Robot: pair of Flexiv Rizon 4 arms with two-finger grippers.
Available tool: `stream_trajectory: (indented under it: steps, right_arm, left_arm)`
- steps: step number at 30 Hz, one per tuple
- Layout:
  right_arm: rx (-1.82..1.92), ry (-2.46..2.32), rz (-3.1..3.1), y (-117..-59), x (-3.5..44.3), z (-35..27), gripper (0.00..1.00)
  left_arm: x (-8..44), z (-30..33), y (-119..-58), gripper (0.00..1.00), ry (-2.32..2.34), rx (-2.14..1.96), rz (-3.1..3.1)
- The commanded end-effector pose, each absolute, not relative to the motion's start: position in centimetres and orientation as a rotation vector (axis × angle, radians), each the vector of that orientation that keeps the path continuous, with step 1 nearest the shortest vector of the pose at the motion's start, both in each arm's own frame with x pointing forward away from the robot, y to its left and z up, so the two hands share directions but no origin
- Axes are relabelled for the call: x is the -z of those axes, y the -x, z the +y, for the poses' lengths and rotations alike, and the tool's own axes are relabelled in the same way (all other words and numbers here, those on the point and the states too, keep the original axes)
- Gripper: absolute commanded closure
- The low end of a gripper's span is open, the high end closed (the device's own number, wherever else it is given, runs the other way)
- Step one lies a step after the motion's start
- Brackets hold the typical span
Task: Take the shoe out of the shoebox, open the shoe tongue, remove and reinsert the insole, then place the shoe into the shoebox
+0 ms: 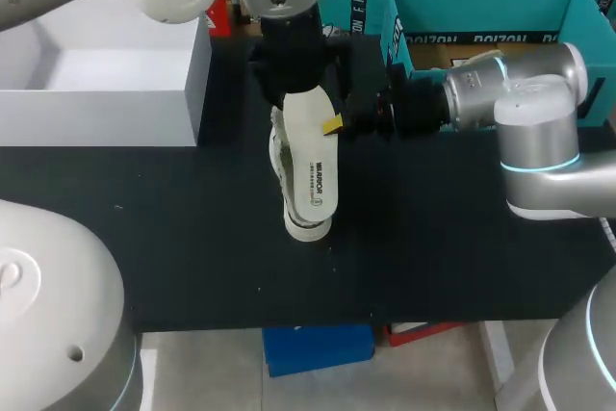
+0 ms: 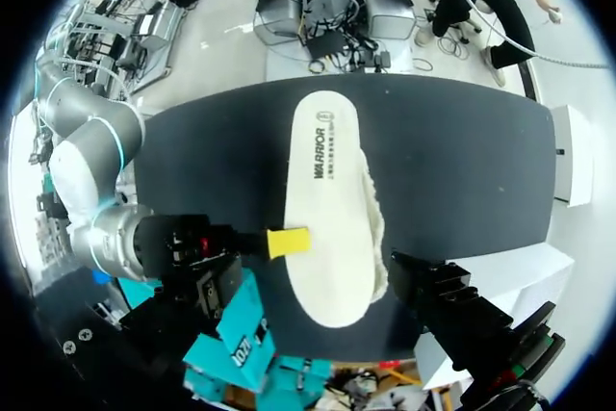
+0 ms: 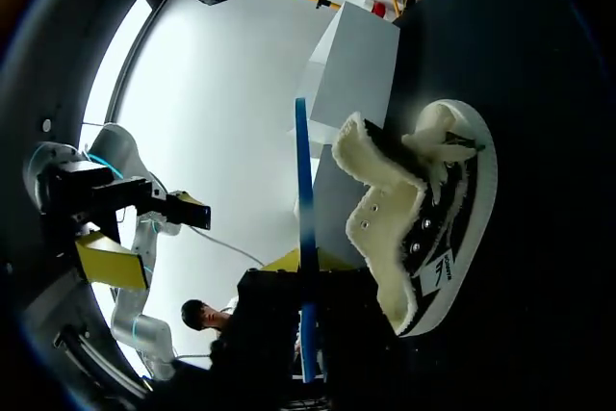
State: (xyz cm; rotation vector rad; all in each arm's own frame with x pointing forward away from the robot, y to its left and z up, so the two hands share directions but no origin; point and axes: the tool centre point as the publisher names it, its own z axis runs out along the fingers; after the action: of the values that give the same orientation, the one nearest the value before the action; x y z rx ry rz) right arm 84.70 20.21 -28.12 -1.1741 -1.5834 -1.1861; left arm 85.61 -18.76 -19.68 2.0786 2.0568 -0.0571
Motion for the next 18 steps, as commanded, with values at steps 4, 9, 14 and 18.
stream_trajectory:
  steps: [4, 9, 14, 18]
  right_arm:
    - [1.185, 1.174, -1.583, -84.8, 28.2, 20.3, 1.0]
    - [1.185, 1.174, -1.583, -84.8, 28.2, 20.3, 1.0]
    - [1.185, 1.174, -1.583, -84.8, 28.2, 20.3, 1.0]
    - [1.185, 1.174, -1.583, -84.8, 28.2, 20.3, 1.0]
  left_arm:
    - [19.4, -18.8, -88.5, 0.0, -2.092, 0.02, 2.078]
    - [19.4, -18.5, -90.5, 0.0, -2.092, -0.02, 2.086]
    - [19.6, -18.4, -92.2, 0.0, -2.082, -0.026, 2.088]
    - [19.9, -18.4, -93.5, 0.0, -2.073, -0.021, 2.091]
